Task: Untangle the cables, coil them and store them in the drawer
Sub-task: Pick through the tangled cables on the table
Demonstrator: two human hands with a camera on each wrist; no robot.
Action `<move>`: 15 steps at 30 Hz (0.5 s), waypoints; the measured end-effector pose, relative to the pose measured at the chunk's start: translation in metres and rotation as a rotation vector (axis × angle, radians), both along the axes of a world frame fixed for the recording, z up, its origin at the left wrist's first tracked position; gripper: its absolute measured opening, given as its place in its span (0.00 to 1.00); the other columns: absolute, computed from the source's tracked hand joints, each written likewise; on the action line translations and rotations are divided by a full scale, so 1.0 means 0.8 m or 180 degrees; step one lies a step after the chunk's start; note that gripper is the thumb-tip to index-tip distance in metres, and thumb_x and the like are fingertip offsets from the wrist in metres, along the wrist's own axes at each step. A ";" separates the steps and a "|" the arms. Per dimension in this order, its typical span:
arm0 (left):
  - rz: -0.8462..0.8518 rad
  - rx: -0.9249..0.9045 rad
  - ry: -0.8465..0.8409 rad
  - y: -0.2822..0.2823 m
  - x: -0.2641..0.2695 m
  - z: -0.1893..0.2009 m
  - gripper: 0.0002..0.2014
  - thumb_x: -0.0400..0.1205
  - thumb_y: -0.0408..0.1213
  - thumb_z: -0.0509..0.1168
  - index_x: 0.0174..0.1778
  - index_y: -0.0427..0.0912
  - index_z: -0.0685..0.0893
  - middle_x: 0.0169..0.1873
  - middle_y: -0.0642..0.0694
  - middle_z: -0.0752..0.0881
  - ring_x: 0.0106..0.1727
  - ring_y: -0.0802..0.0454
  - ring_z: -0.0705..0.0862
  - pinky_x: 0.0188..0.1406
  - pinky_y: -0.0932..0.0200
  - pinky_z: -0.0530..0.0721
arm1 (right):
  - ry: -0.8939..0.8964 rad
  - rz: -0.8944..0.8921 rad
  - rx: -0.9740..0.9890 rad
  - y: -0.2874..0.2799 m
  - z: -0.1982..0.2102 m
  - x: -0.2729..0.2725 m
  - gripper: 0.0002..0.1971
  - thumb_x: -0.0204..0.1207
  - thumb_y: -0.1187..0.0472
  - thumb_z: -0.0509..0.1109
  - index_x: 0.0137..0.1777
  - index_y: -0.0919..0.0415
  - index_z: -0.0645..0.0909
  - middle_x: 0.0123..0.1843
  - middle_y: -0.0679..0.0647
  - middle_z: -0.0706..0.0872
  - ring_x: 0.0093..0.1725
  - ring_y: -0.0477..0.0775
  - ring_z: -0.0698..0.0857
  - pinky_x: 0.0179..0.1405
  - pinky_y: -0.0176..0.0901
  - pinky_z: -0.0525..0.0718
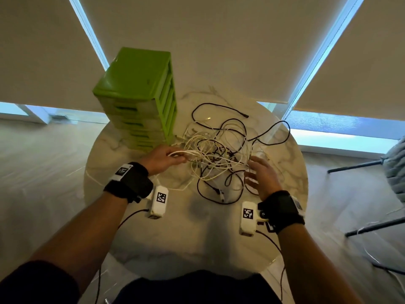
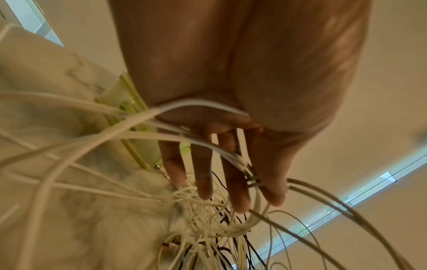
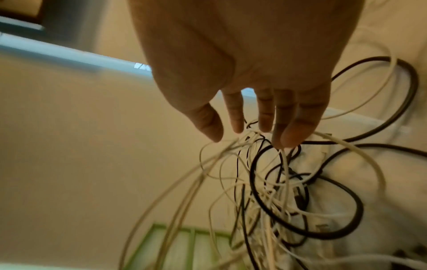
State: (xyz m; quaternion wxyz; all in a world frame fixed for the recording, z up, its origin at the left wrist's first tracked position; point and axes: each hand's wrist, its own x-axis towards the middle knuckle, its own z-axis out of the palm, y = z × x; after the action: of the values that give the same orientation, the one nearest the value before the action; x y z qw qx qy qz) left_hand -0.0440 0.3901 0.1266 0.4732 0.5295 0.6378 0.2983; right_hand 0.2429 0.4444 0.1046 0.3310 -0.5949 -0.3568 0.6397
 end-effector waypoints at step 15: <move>-0.1078 -0.0802 0.1099 -0.033 -0.053 -0.048 0.20 0.76 0.34 0.71 0.63 0.57 0.85 0.56 0.51 0.87 0.58 0.47 0.85 0.57 0.54 0.81 | -0.3801 0.1184 0.2000 -0.015 0.008 -0.070 0.15 0.77 0.57 0.67 0.63 0.52 0.83 0.69 0.62 0.72 0.67 0.68 0.73 0.66 0.60 0.75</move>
State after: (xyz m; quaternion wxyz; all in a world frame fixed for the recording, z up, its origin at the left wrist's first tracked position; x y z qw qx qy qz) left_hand -0.0861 0.3636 0.0878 0.4628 0.6085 0.6435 0.0385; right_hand 0.1870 0.4326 0.1109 0.1197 -0.6498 -0.7416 0.1158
